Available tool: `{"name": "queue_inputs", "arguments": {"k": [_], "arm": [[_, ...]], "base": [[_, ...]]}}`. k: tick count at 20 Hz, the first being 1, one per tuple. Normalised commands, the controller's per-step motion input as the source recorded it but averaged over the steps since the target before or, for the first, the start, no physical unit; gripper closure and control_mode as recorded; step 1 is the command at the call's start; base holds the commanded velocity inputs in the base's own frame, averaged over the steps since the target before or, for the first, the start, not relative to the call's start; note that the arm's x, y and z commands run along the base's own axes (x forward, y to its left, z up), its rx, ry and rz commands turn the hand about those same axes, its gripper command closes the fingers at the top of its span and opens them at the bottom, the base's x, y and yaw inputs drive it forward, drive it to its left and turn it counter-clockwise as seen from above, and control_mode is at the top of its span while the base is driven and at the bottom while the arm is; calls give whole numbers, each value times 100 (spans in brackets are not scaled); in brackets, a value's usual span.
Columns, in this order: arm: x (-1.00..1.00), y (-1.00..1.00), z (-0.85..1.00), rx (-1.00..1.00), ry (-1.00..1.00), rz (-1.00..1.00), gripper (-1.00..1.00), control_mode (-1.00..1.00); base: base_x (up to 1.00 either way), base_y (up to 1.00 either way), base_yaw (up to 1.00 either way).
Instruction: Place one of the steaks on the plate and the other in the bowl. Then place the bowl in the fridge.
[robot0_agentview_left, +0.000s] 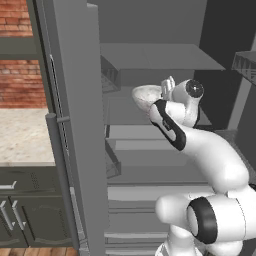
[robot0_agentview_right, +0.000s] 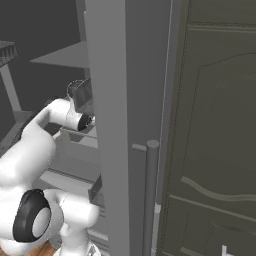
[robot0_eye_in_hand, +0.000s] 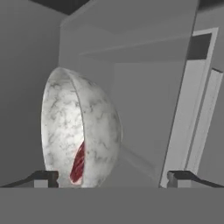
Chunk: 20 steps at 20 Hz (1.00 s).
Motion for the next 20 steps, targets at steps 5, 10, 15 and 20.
{"name": "queue_inputs", "arguments": {"k": [5, 10, 15, 20], "arm": [[-88, 0, 100, 0, 1, 0, -100, -100], [-100, 1, 73, -7, 16, 9, -100, -100], [-100, 8, 31, -14, 19, 13, -100, -100], [-100, 7, 1, -7, 5, 10, -100, -100]], "base": [[0, 0, 0], [0, 0, 0], [0, 0, 0], [0, 0, 0]]}}
